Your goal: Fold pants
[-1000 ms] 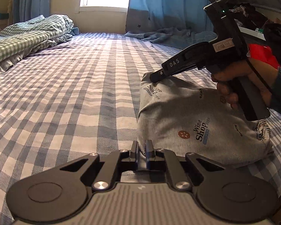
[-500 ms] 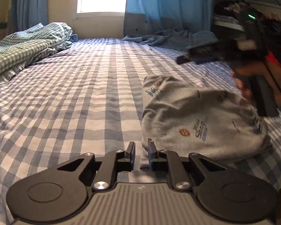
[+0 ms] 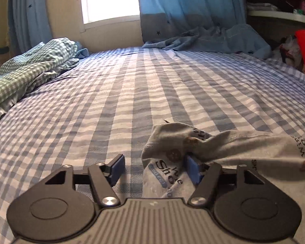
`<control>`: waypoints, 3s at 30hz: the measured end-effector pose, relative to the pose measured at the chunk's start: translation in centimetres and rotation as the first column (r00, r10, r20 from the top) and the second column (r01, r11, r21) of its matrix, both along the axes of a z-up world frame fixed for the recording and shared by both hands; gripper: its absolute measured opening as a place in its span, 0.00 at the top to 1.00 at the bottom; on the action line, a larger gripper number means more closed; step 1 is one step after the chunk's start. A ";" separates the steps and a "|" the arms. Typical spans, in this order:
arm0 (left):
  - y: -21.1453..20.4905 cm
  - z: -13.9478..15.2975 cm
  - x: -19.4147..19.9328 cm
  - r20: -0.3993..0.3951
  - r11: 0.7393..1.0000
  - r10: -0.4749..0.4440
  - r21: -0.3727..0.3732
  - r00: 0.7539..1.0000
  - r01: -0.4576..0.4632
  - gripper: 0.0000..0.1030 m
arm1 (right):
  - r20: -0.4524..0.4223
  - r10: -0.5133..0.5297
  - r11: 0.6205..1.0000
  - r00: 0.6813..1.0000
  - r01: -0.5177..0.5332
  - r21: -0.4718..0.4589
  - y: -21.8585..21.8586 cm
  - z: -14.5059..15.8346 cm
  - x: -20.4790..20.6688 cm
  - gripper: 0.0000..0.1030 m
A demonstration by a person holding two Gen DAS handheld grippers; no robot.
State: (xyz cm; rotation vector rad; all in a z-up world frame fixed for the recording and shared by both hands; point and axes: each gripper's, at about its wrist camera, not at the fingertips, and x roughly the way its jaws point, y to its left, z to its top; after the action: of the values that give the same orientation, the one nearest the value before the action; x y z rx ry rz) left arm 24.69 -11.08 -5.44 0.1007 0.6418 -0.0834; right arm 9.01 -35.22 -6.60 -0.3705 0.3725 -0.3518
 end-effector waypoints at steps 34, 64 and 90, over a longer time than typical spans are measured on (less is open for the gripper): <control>4.9 1.8 -8.3 -0.110 0.995 0.007 -0.098 0.994 -0.018 0.01 | -0.032 0.102 0.975 0.994 -0.094 0.203 0.6 2.2 -3.0 0.01; 5.9 0.1 -12.3 -0.023 0.989 0.037 -0.139 0.999 -0.040 0.01 | 0.184 0.005 0.980 0.983 -0.041 0.196 2.0 -2.3 -6.1 0.01; 7.4 2.7 -8.3 -0.030 0.920 -0.219 -0.339 0.975 0.196 0.00 | 0.081 0.370 0.683 0.925 -0.330 0.652 -5.8 3.3 0.9 0.00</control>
State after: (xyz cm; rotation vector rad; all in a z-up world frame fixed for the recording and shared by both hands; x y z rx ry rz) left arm 16.34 -3.63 -2.78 -0.1646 0.6747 -0.4021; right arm 9.93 -41.03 -3.28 0.2536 0.4472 0.1866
